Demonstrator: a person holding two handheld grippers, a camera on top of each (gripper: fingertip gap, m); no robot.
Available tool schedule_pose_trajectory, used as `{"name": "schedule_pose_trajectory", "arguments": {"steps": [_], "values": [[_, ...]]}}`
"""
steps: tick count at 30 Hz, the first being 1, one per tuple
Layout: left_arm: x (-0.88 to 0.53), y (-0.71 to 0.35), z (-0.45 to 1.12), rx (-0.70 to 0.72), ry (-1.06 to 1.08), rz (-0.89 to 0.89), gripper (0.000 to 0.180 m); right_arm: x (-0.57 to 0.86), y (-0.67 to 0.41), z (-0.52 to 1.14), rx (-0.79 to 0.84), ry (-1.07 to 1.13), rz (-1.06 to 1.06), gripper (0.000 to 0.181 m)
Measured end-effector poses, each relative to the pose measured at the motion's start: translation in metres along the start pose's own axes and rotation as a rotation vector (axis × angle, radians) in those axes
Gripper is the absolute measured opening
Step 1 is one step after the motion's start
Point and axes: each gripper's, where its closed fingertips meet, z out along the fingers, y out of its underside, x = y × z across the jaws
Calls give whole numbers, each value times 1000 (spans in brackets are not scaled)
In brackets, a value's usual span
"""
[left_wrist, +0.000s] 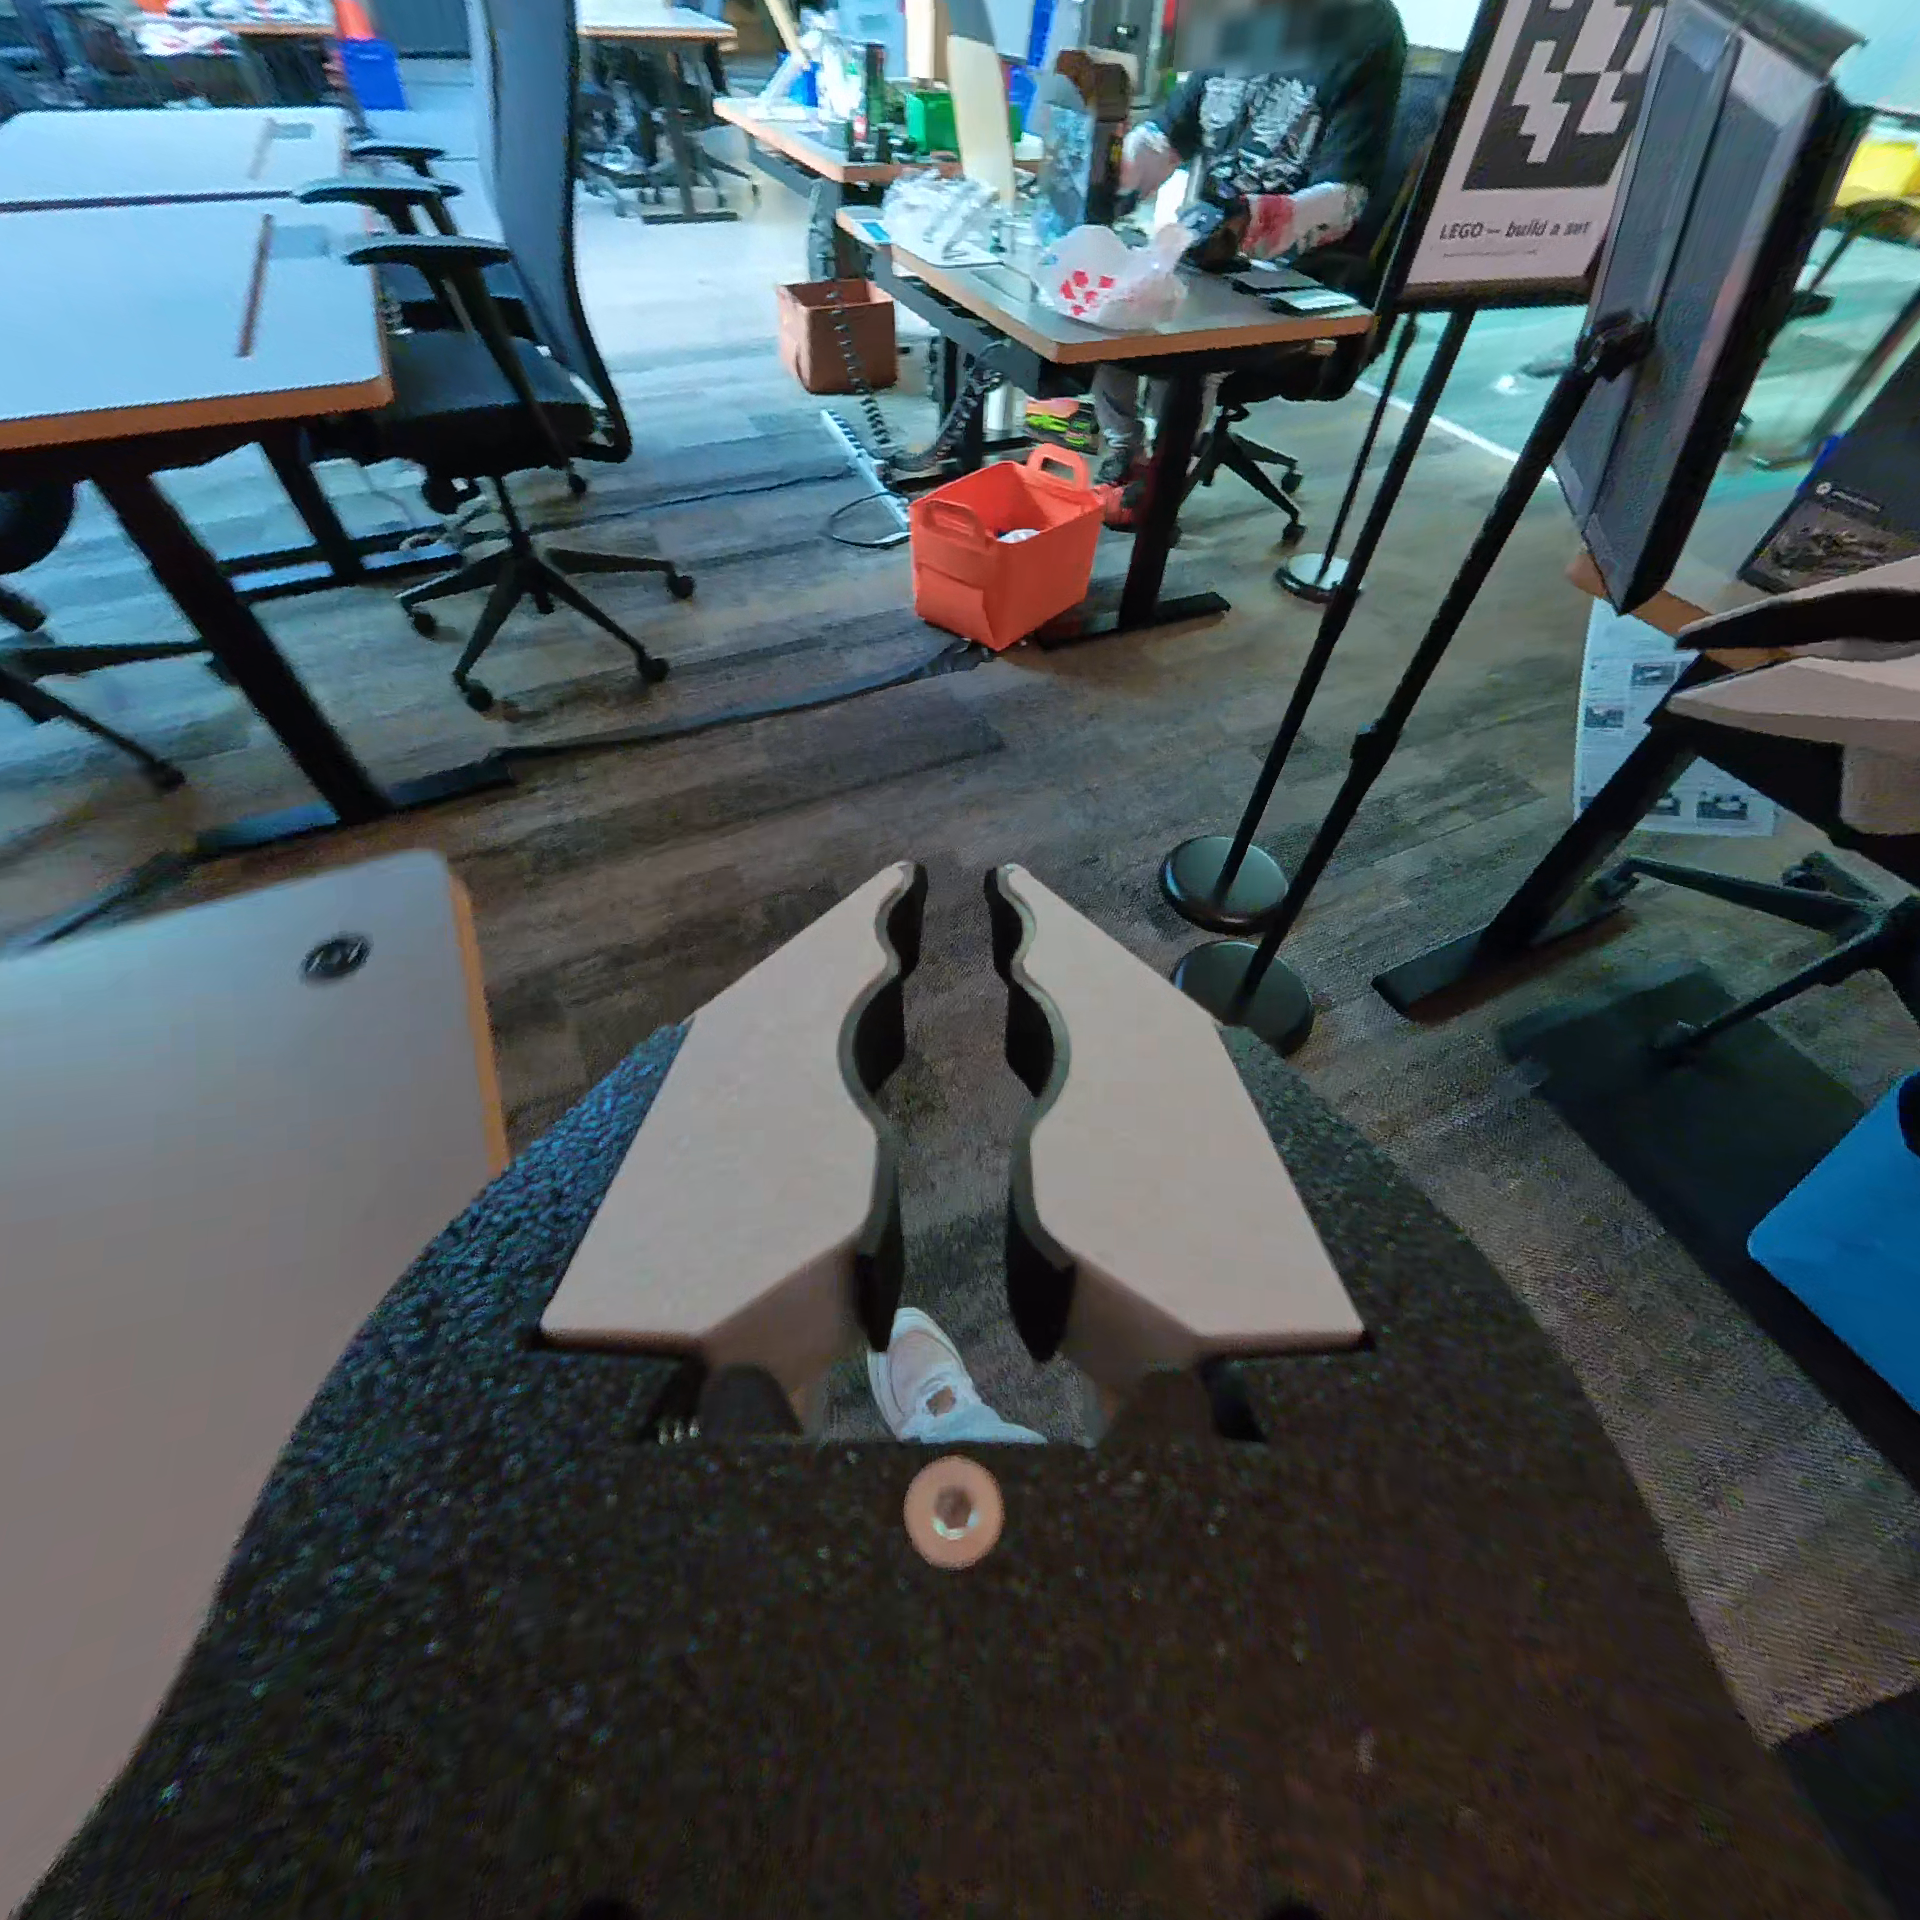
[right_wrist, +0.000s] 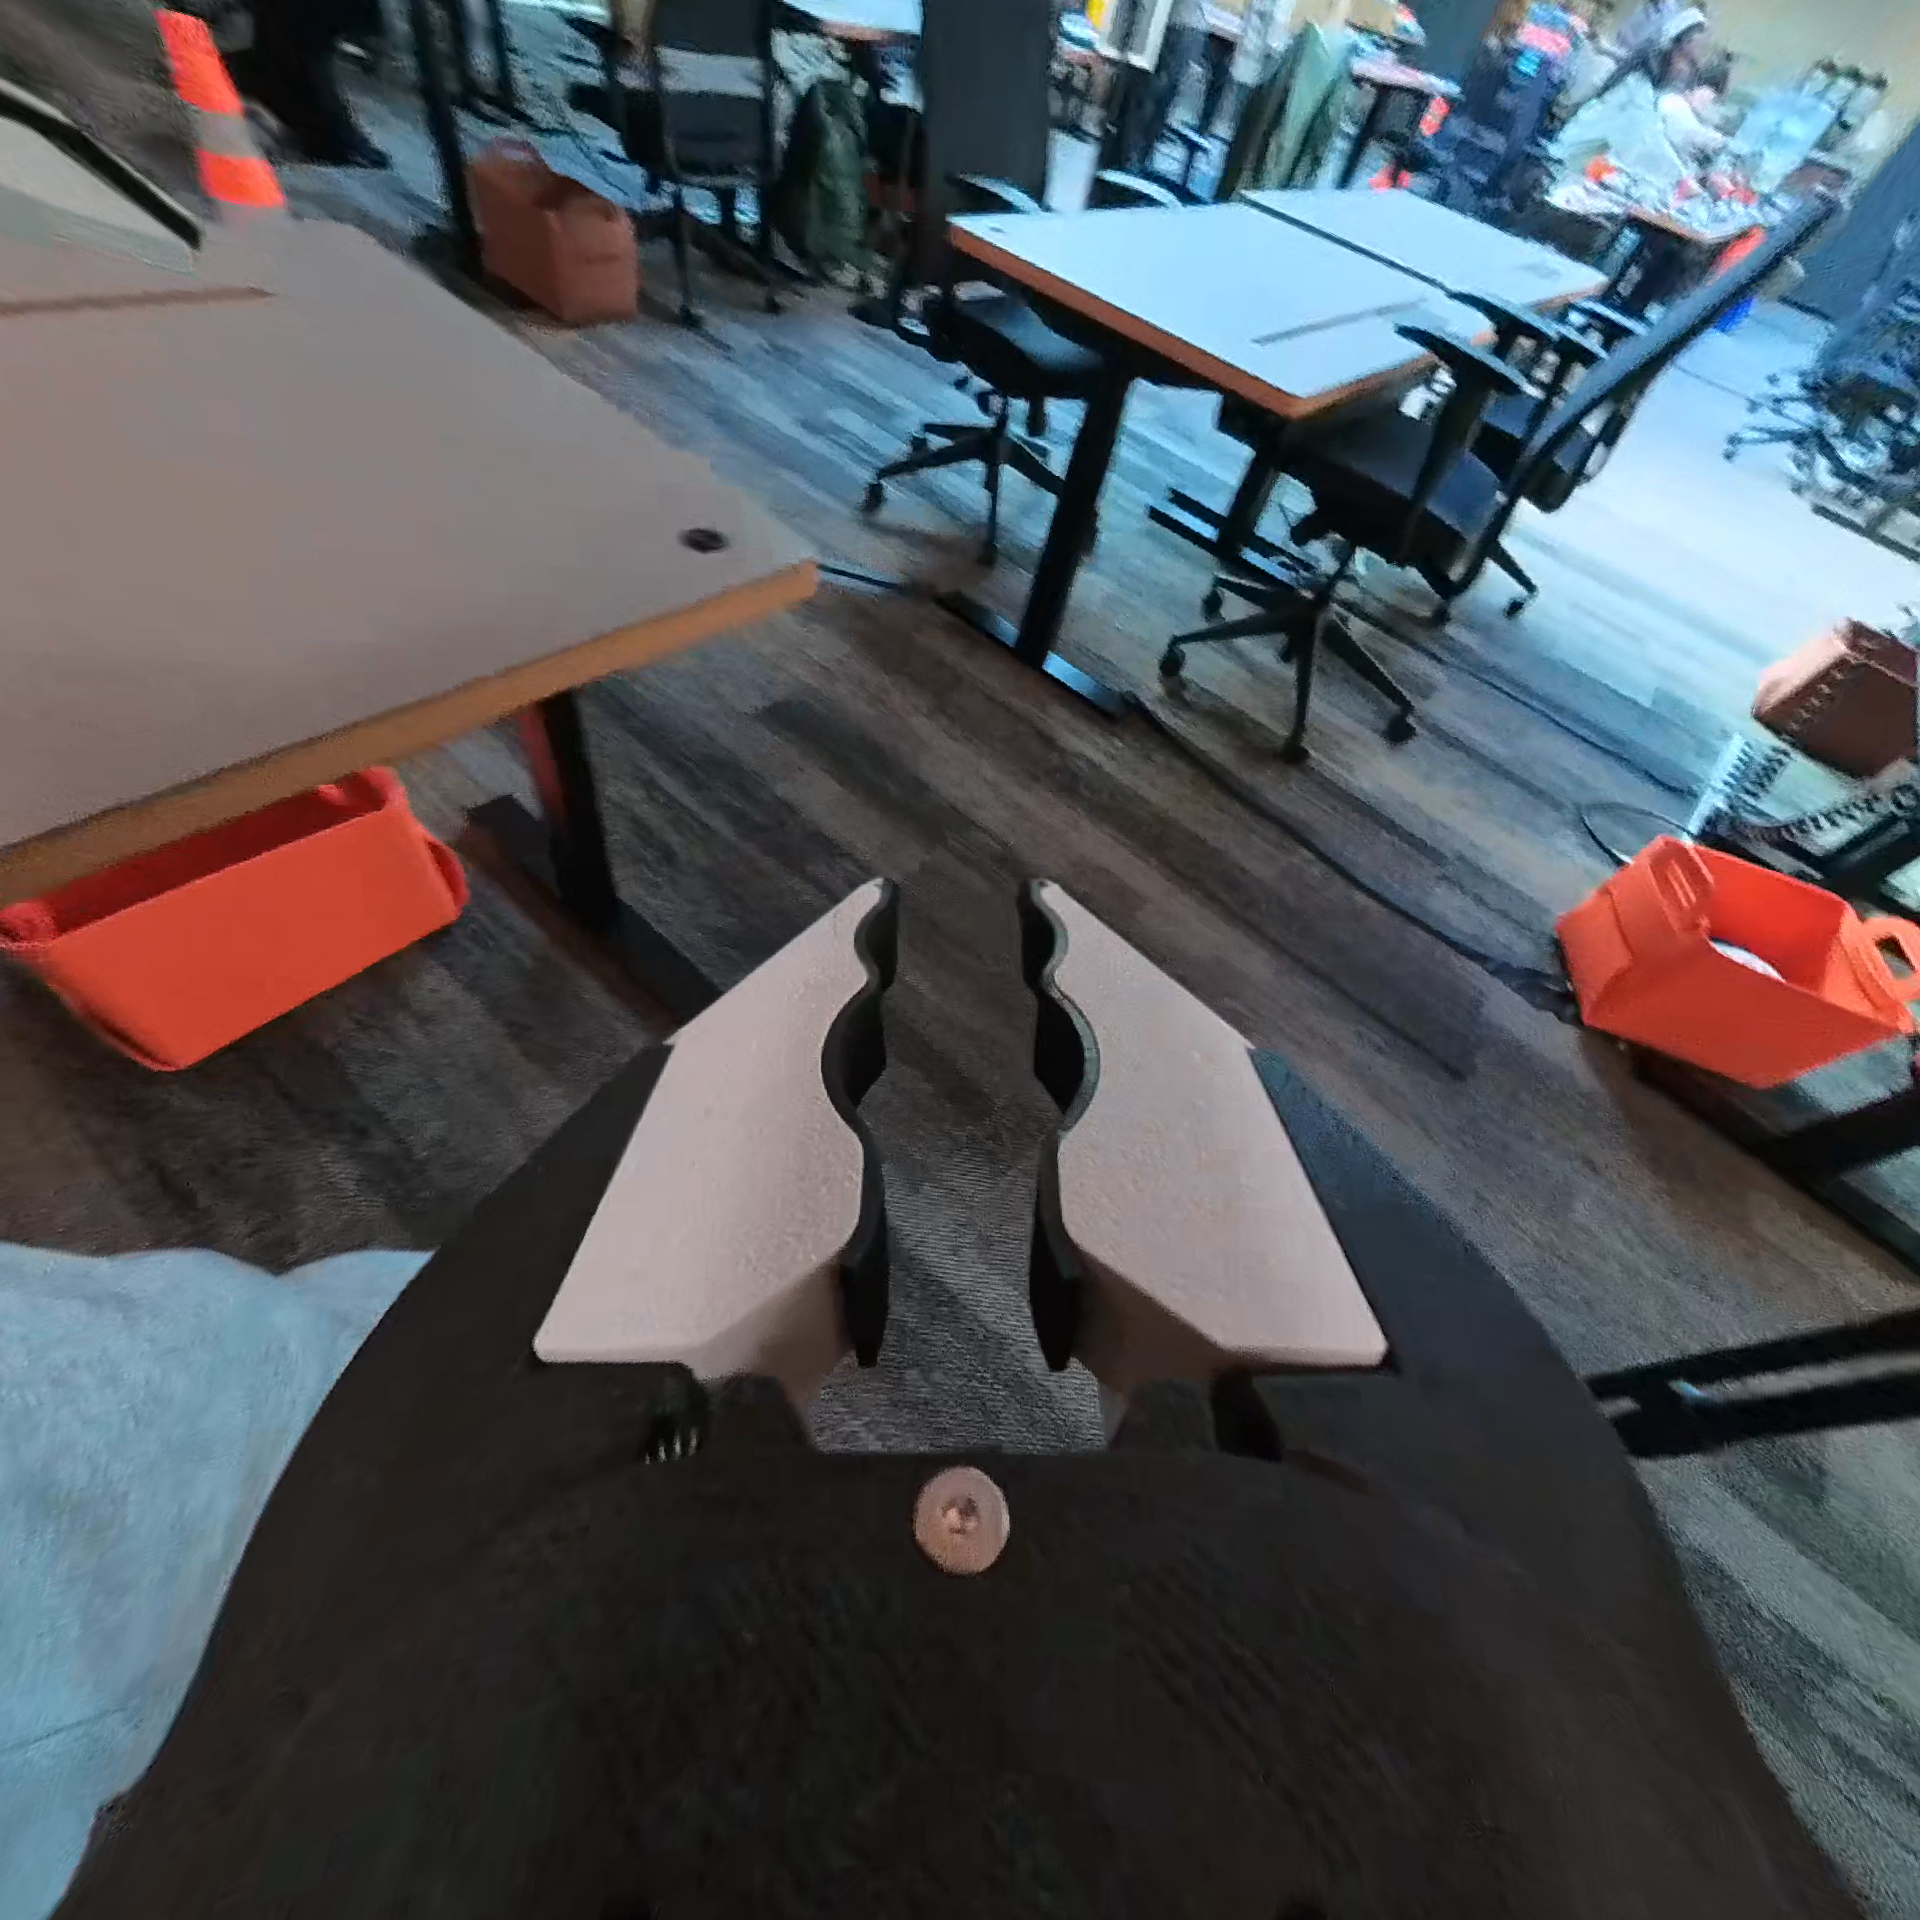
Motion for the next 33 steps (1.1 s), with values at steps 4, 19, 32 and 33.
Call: {"name": "schedule_pose_trajectory", "arguments": {"steps": [4, 19, 32, 33], "values": [[-44, -33, 117, 8, 87, 64, 10, 89, 5, 57, -76, 145, 9, 44], [-219, -200, 461, 24, 124, 34, 79, 339, -4, 280, -166, 460, 186, 118], [-396, -241, 653, -59, -306, -47, 109, 528, -64, 636, -91, 46, 79, 137], [-414, -247, 657, -62, -348, -53, 110, 538, -82, 664, -62, 6, 43, 136]]}}
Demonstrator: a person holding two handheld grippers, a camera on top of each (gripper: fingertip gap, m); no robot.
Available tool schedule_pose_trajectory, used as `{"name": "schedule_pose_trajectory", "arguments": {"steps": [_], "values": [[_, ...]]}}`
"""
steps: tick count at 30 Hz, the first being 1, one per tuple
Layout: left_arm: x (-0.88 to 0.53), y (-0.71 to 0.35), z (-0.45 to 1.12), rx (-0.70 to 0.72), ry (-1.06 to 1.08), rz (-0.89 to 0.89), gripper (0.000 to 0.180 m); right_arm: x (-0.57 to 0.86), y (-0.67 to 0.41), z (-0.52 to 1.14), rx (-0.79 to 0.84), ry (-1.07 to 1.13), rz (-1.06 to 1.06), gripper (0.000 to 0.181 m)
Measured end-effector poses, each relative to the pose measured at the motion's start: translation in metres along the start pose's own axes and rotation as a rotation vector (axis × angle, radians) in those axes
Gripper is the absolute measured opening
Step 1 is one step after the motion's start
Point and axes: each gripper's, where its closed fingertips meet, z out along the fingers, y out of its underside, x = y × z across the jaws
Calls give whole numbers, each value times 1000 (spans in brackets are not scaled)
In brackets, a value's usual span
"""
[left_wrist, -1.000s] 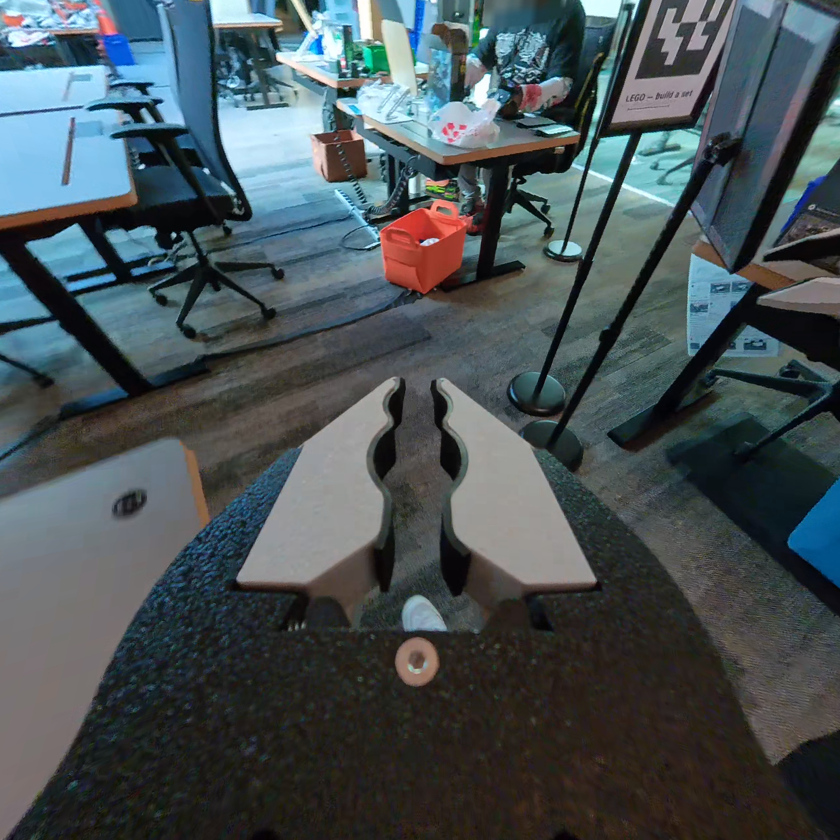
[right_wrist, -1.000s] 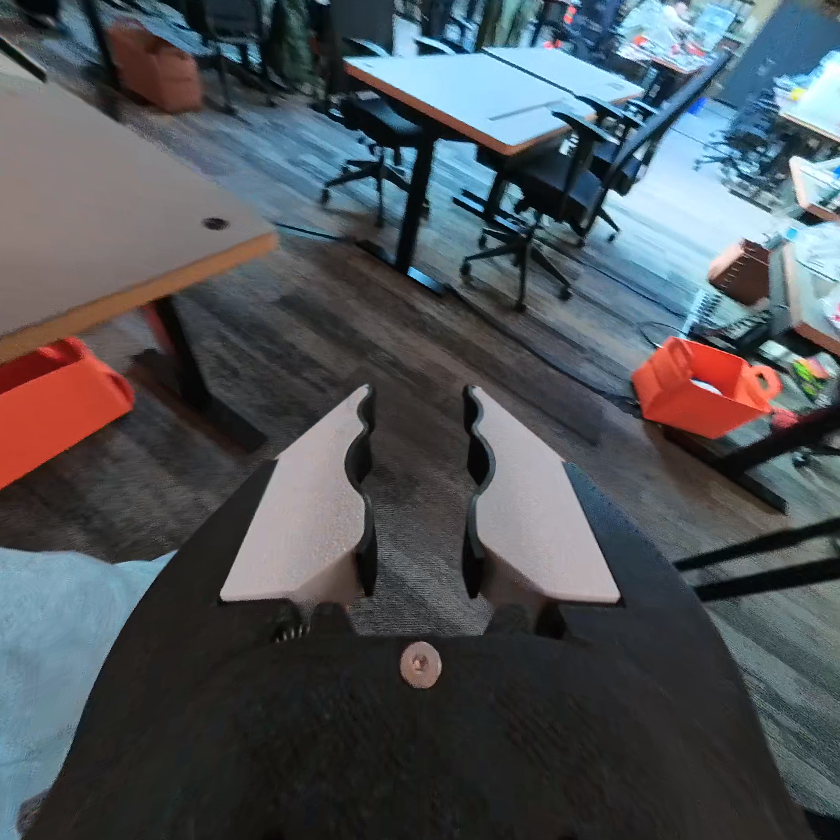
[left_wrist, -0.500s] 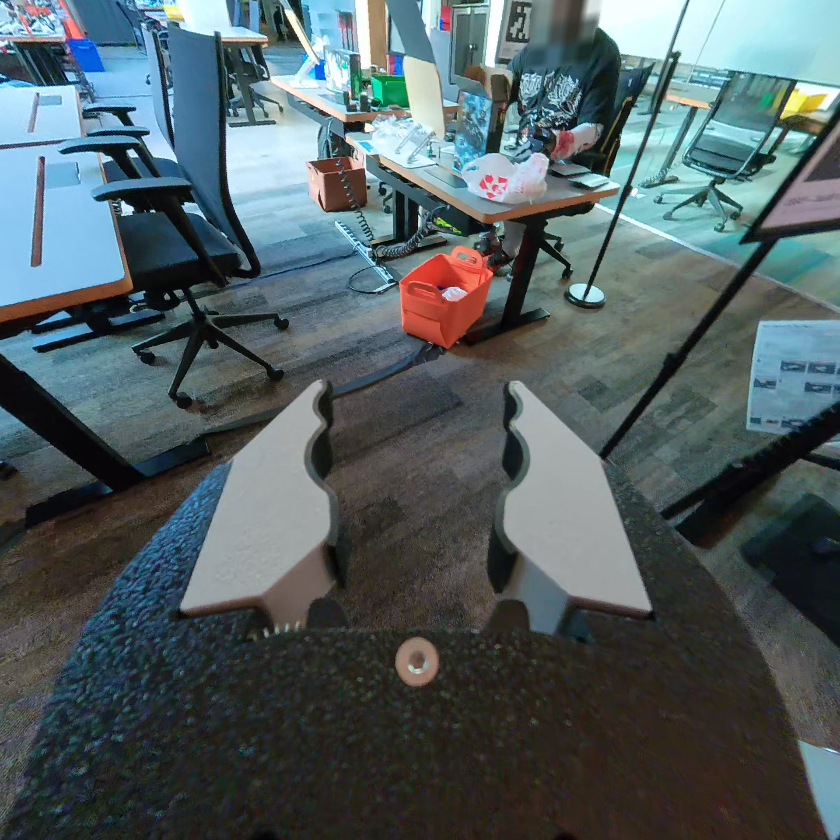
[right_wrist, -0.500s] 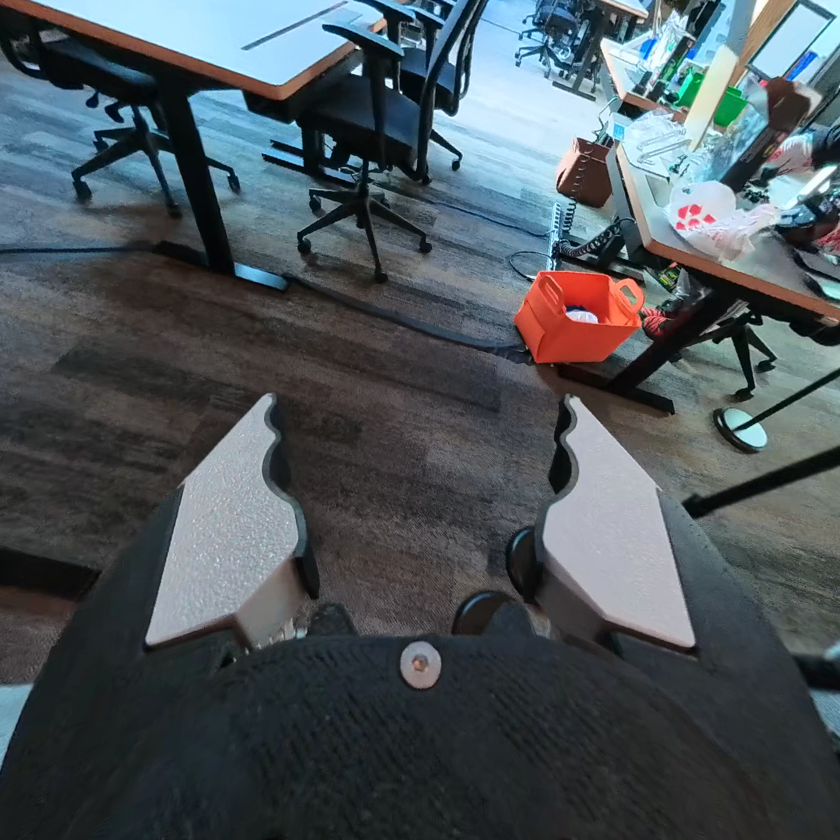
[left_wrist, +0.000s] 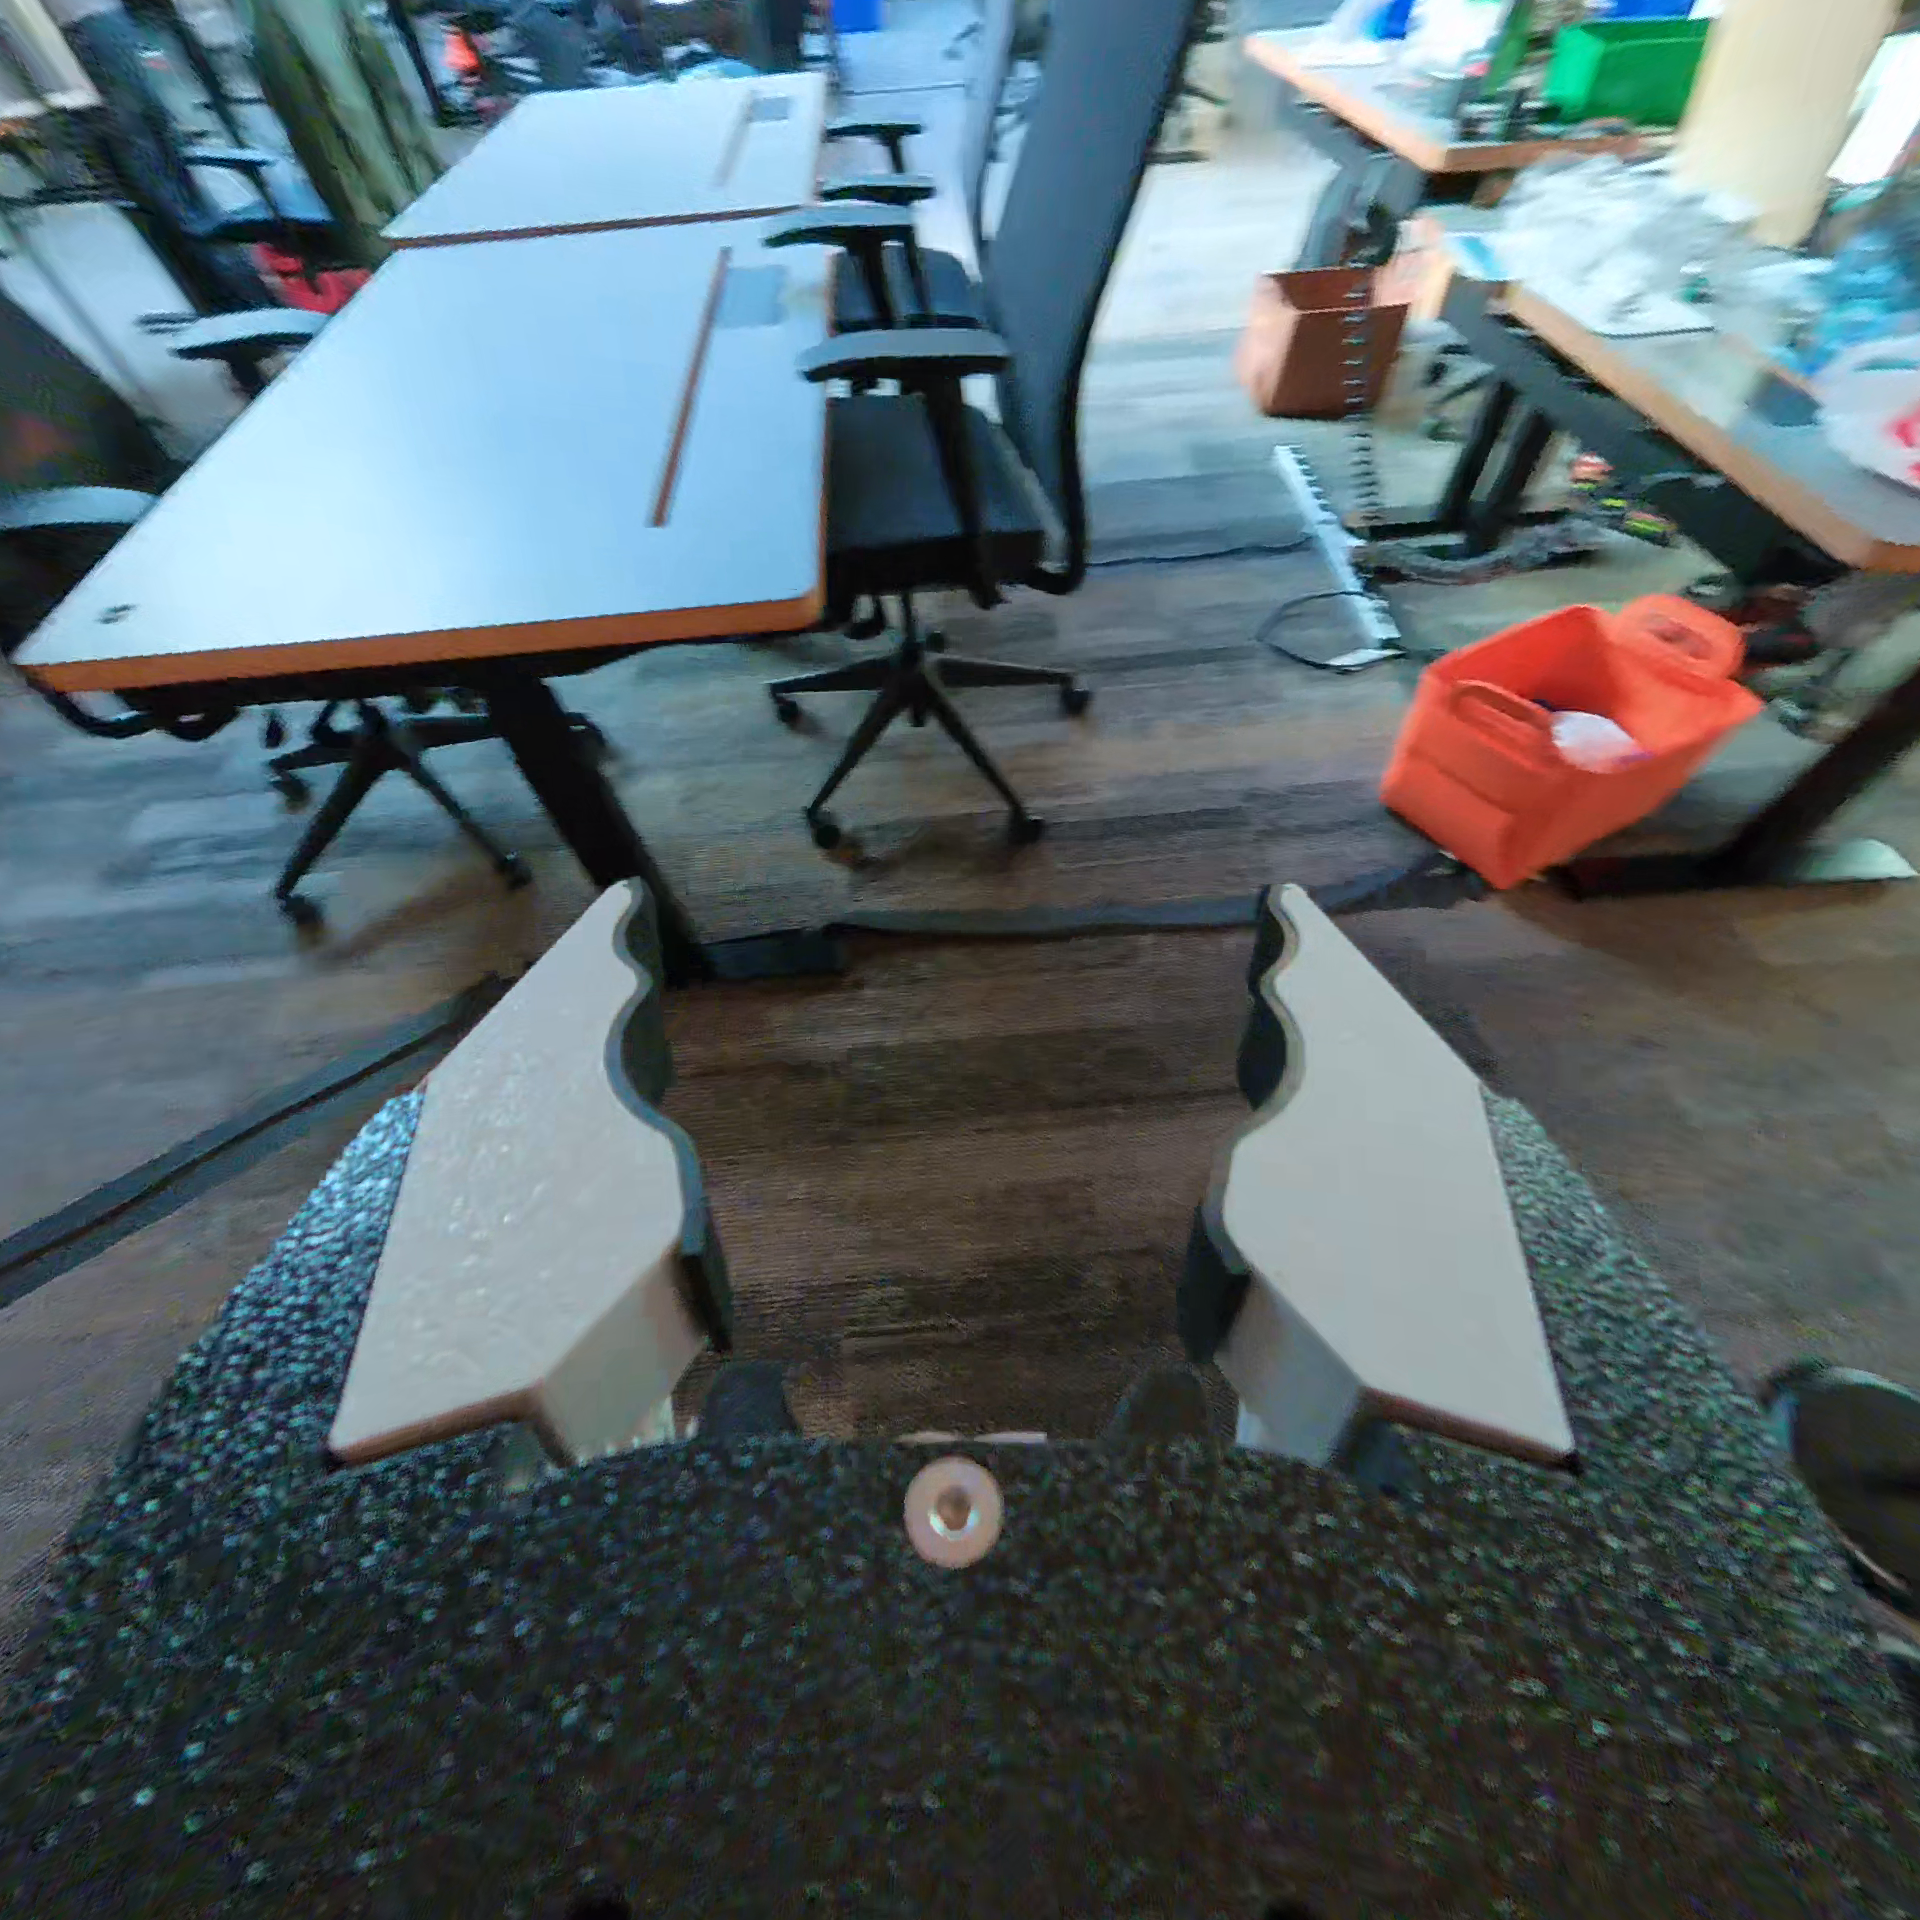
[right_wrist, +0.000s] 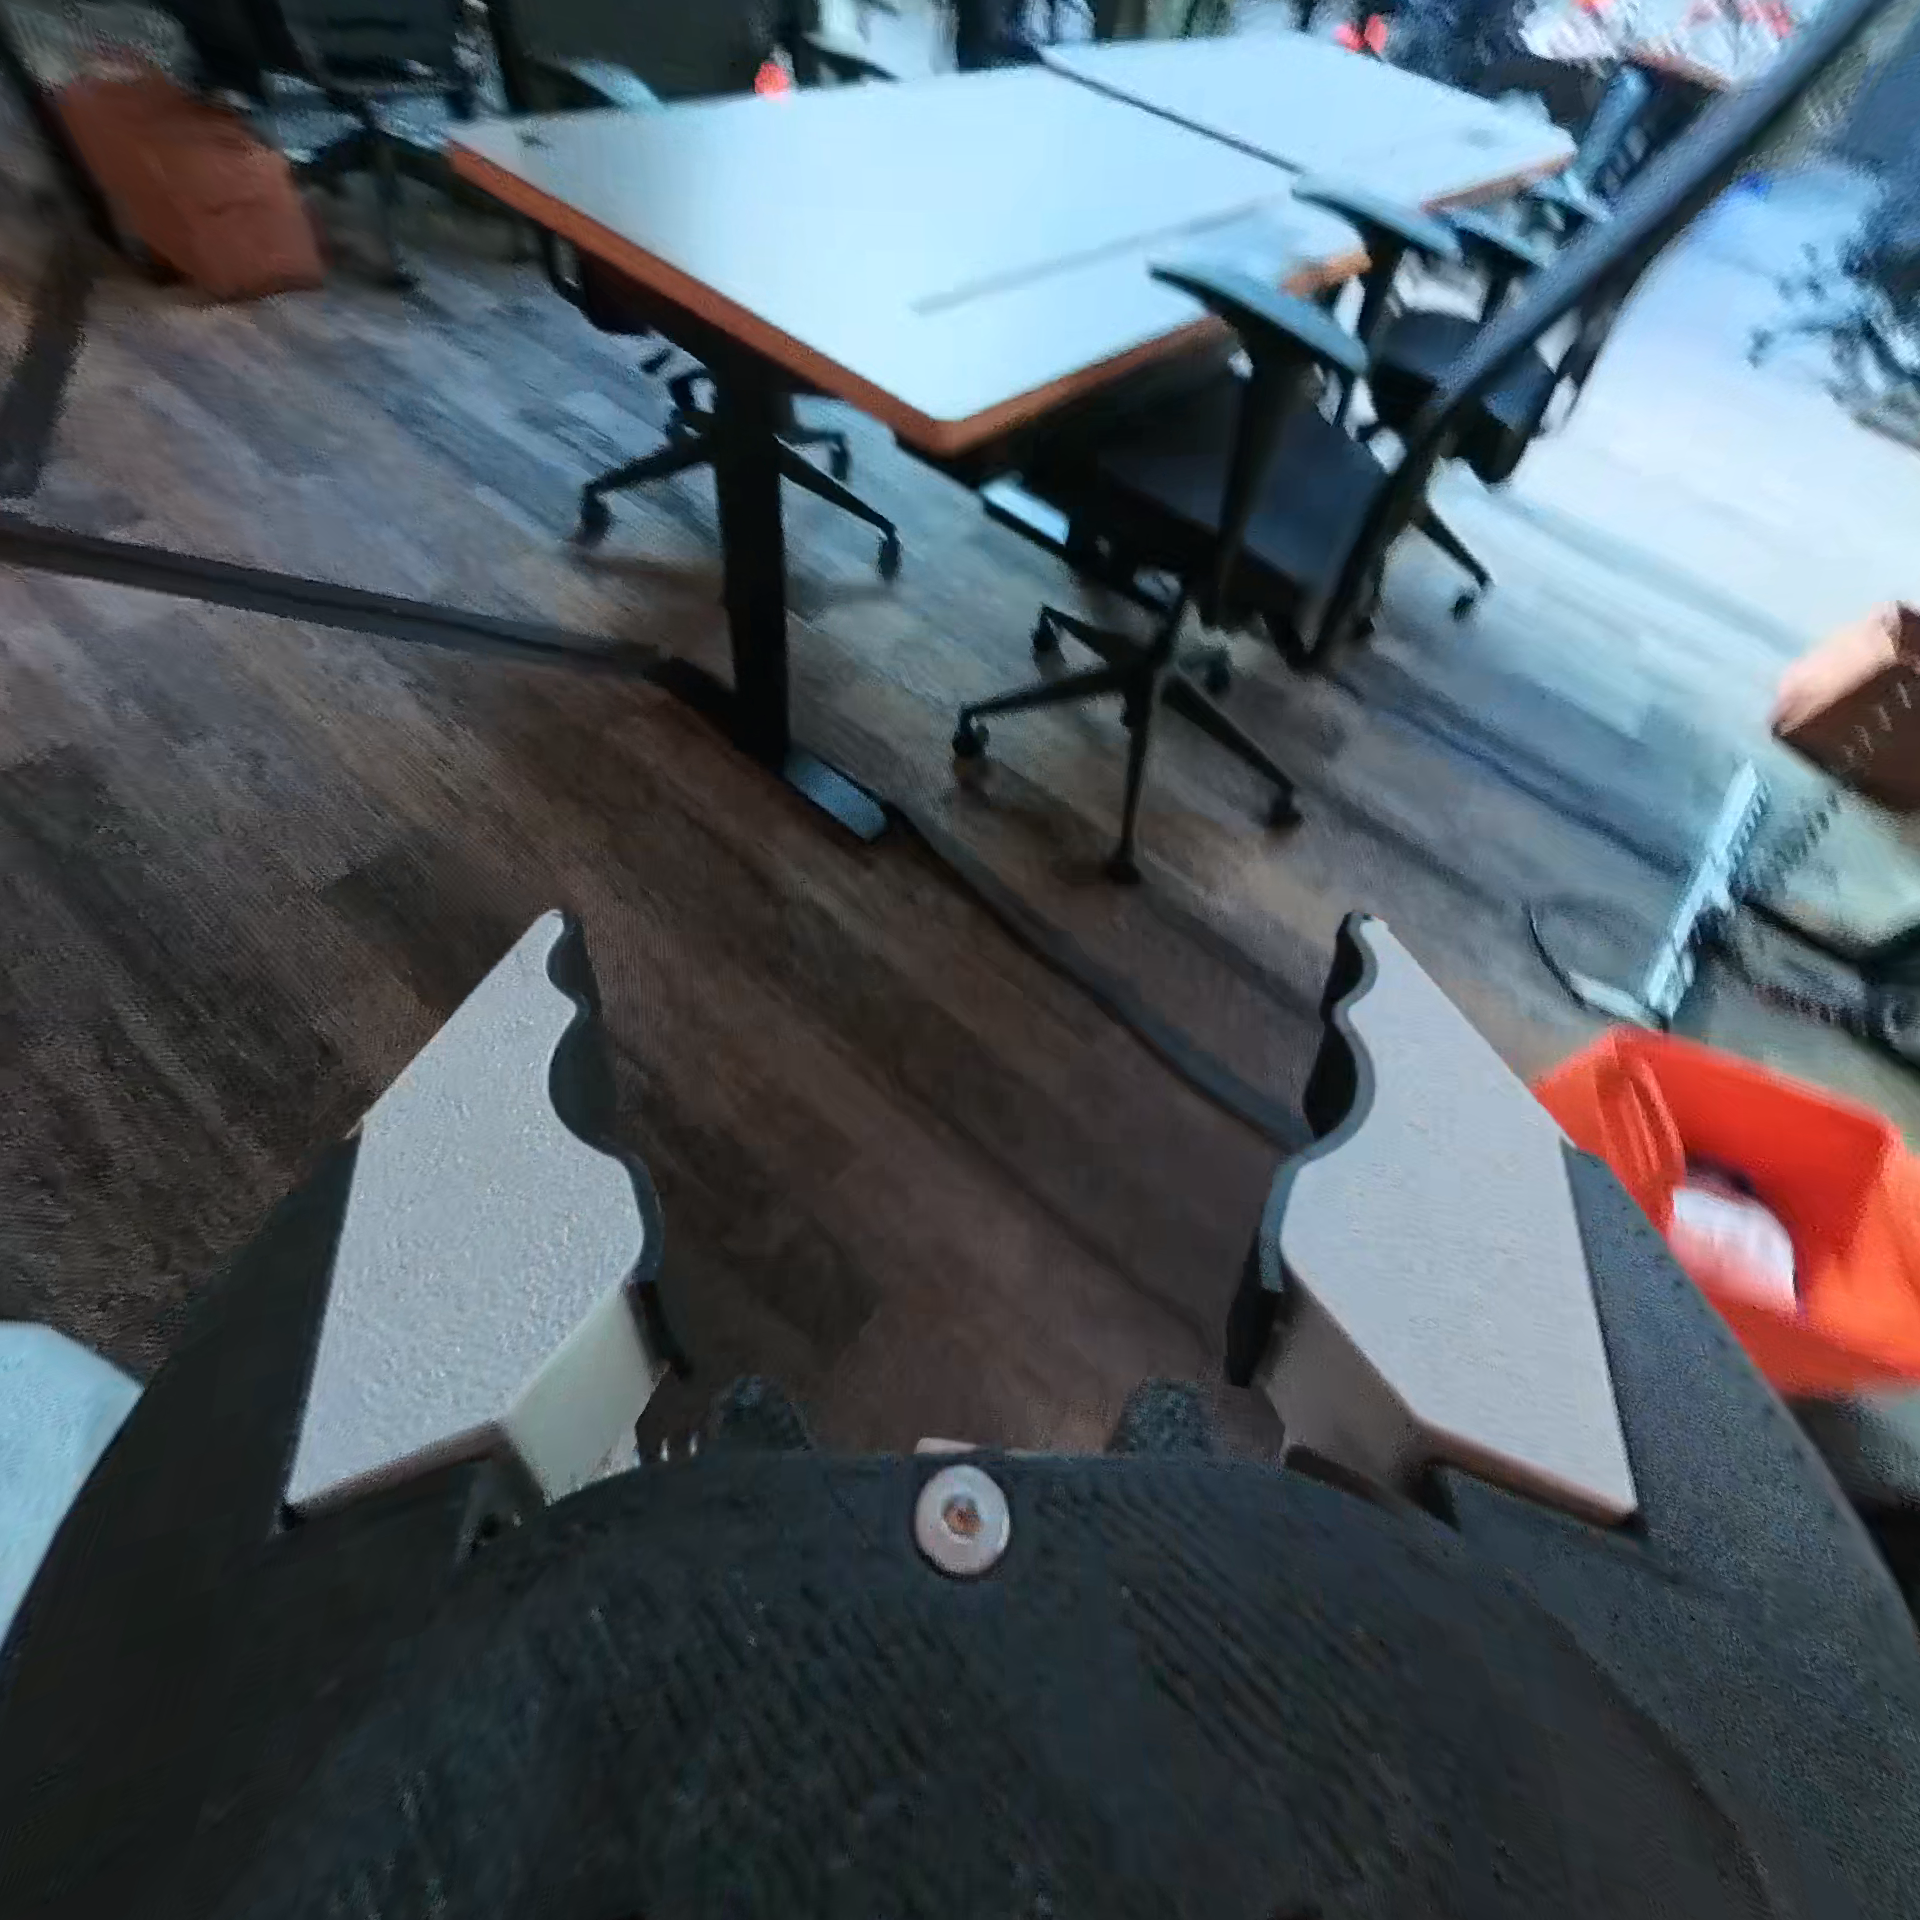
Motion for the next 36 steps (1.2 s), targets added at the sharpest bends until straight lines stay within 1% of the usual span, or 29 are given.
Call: {"name": "schedule_pose_trajectory", "arguments": {"steps": [1, 3, 5, 7, 9, 12, 16, 18, 22, 26, 28, 32, 34, 36], "values": [[-15, -6, 8, -1, -45, -4, 113, 6, -19, 24, 21, -33, -37, 135], [-46, -12, 22, -20, -137, -36, 113, 14, -52, 68, 45, -96, -91, 134], [-71, -17, 35, -35, -201, -88, 113, 16, -78, 103, 61, -152, -108, 132], [-95, -24, 49, -18, -256, -131, 113, 14, -100, 134, 98, -190, -125, 129], [-116, -31, 66, -4, -290, -160, 113, 11, -110, 165, 102, -222, -131, 129], [-144, -41, 101, 5, -310, -141, 114, 13, -126, 207, 104, -247, -108, 128], [-186, -65, 158, 63, -329, -122, 114, 40, -150, 260, 87, -210, -134, 128], [-202, -79, 192, 91, -302, -133, 114, 68, -160, 283, 74, -151, -134, 127], [-223, -108, 259, 71, -238, -126, 113, 125, -168, 319, 14, -34, -67, 124], [-224, -143, 328, 101, -142, -26, 107, 181, -159, 340, -27, 106, -59, 118], [-211, -157, 365, 83, -71, -12, 107, 208, -147, 342, -83, 159, -19, 118], [-156, -189, 439, 104, 107, -4, 104, 272, -126, 336, -107, 275, 15, 114], [-122, -202, 481, 89, 190, 16, 103, 310, -109, 336, -135, 326, 62, 114], [-87, -219, 525, 73, 252, 36, 103, 351, -101, 340, -123, 366, 89, 111]]}}
